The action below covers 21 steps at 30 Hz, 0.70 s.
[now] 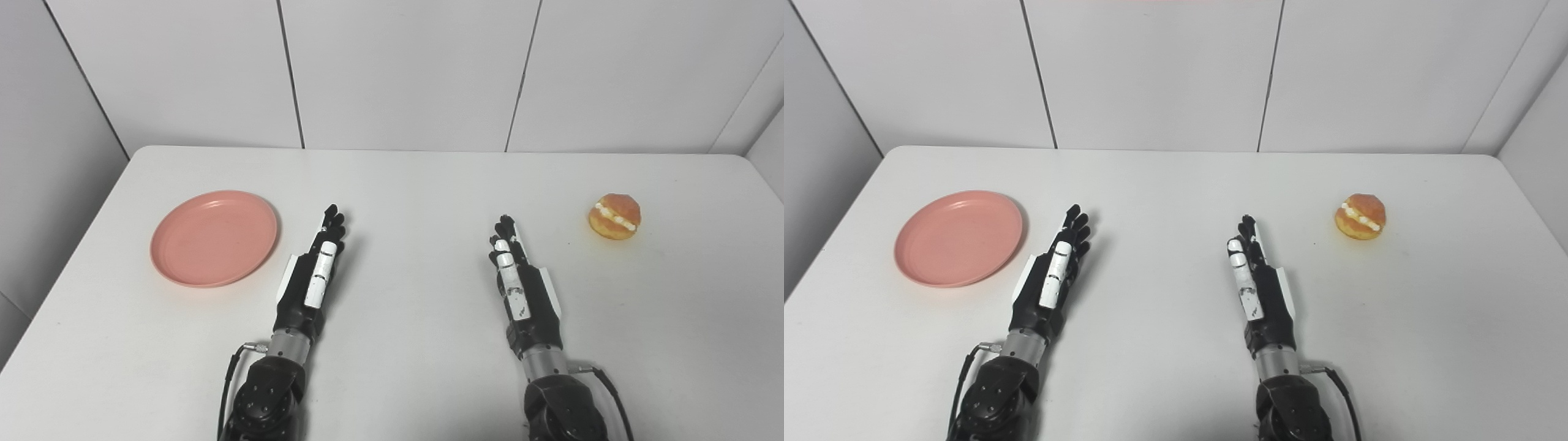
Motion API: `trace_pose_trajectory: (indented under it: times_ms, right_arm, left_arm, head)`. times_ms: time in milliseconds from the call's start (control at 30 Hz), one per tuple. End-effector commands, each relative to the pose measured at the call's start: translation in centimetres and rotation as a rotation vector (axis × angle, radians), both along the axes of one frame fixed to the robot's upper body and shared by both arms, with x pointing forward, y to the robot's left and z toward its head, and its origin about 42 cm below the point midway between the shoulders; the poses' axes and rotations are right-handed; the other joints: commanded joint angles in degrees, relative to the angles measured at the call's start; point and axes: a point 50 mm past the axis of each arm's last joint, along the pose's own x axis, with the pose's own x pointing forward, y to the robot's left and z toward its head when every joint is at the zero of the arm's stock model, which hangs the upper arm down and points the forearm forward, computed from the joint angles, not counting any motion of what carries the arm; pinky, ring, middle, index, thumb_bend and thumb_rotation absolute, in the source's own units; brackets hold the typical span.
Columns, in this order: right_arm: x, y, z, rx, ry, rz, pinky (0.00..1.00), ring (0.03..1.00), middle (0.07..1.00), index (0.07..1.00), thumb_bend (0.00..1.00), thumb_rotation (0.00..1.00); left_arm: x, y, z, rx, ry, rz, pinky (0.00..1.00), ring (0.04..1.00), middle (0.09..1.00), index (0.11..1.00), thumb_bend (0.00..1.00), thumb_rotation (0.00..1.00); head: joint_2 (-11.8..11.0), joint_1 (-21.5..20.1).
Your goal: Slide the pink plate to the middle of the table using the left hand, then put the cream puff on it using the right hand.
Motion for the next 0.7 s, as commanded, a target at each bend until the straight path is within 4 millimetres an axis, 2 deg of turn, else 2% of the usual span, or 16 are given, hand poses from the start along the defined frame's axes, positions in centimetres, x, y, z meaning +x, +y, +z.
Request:
trace_pose_trajectory:
  times_ms: [0, 100, 267, 667]
  right_arm:
    - [0.37, 0.32, 0.84, 0.006, -0.051, 0.008, 1.0, 0.99, 1.0, 0.992, 0.5, 0.9]
    - [0.25, 0.4, 0.74, 0.016, -0.037, -0.016, 0.97, 0.971, 0.984, 0.966, 0.53, 0.85]
    - [0.22, 0.38, 0.76, 0.001, -0.031, -0.022, 0.97, 0.971, 0.987, 0.973, 0.54, 0.88]
    - [0.5, 0.39, 0.66, 0.002, -0.034, -0.019, 0.97, 0.967, 0.978, 0.962, 0.53, 0.86]
  left_arm:
    - [-0.07, 0.46, -0.04, 0.01, 0.002, -0.008, 1.0, 1.0, 1.0, 1.0, 0.51, 1.0]
    - [-0.25, 0.61, -0.23, 0.01, -0.01, 0.0, 1.0, 1.0, 1.0, 1.0, 0.51, 1.0]
    - [-0.51, 0.7, -0.09, 0.006, -0.007, -0.007, 1.0, 1.0, 1.0, 1.0, 0.51, 1.0]
    - [-0.29, 0.67, -0.46, -0.012, -0.02, 0.004, 1.0, 1.0, 1.0, 1.0, 0.52, 1.0]
  head:
    - [-0.57, -0.12]
    - [-0.98, -0.7]
    - [-0.87, -0.55]
    - [-1.14, -1.21]
